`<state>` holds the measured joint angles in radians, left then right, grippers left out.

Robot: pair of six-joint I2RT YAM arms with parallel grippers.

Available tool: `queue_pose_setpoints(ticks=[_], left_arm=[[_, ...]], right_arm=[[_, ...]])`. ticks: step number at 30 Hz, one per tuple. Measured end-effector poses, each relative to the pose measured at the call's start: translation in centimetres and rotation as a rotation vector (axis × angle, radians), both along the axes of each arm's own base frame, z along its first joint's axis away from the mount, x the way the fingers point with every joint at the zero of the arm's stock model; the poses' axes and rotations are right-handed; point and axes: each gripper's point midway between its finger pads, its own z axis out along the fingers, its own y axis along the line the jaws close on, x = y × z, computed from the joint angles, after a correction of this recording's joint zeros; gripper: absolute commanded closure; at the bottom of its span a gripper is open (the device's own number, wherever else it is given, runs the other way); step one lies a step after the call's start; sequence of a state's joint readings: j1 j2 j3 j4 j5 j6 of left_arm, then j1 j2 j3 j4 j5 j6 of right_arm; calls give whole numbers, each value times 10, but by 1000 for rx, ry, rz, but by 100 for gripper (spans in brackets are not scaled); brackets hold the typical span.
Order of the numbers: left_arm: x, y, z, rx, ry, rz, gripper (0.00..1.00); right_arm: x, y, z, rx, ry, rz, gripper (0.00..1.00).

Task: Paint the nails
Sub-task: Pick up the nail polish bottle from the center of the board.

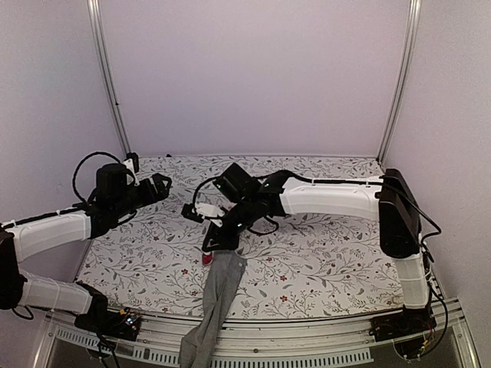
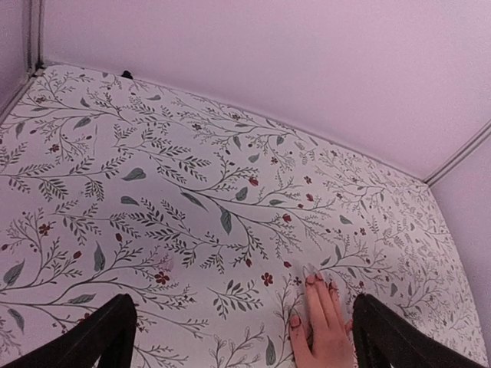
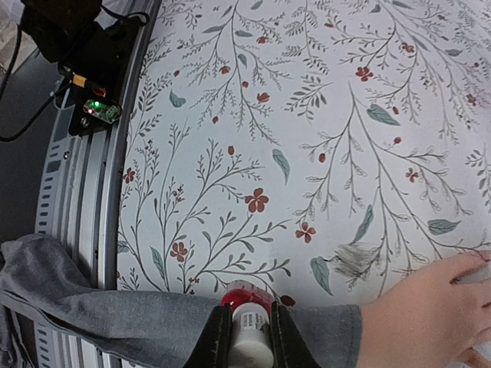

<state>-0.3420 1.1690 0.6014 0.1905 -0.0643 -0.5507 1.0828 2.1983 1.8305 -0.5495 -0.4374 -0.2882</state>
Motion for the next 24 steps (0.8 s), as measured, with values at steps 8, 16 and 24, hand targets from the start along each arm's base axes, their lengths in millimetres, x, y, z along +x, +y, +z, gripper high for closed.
queue_pose_setpoints(ticks=[8, 16, 24], left_arm=[[5, -10, 23, 51, -65, -30, 0], [-28, -88, 44, 74, -213, -396, 2], [-85, -172, 37, 70, -331, -812, 10]], right_arm=[[41, -37, 105, 192, -66, -120, 100], [84, -103, 111, 176, -68, -290, 100], [101, -127, 113, 164, -50, -405, 100]])
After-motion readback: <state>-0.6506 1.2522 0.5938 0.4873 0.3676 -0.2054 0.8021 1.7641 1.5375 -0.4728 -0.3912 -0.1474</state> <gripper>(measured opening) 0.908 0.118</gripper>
